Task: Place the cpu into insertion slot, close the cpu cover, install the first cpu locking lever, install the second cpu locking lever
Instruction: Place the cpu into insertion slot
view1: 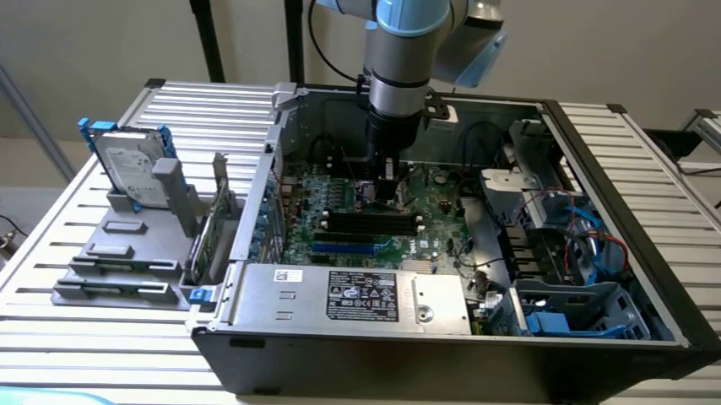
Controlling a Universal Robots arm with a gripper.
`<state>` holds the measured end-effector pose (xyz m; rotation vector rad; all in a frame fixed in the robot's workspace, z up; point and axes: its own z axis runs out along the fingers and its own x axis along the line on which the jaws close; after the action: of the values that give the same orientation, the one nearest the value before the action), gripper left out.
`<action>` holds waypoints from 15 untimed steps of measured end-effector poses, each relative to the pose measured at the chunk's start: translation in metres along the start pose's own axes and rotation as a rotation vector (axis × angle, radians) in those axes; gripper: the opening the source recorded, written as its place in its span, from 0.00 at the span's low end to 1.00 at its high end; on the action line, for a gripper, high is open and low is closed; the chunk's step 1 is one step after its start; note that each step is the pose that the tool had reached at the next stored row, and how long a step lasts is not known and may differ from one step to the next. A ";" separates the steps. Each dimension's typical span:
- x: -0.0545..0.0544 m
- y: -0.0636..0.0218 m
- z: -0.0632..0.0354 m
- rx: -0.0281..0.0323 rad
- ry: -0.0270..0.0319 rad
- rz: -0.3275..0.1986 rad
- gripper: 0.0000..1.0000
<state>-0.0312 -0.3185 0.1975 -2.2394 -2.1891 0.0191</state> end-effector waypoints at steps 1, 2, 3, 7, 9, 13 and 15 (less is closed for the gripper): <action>0.000 0.0000 0.0000 -0.0001 0.0001 0.000 0.54; 0.000 0.0000 0.0000 -0.0001 0.0000 0.000 0.54; 0.000 0.0000 0.0000 -0.0001 0.0001 0.000 0.54; 0.000 0.0000 0.0001 -0.0001 0.0001 -0.001 0.54; 0.000 0.0000 0.0001 -0.0001 0.0001 -0.002 0.54; 0.000 -0.0001 0.0001 -0.0001 0.0001 -0.005 0.54; 0.000 -0.0002 0.0001 -0.0001 0.0001 -0.007 0.54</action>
<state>-0.0314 -0.3184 0.1974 -2.2322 -2.1965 0.0188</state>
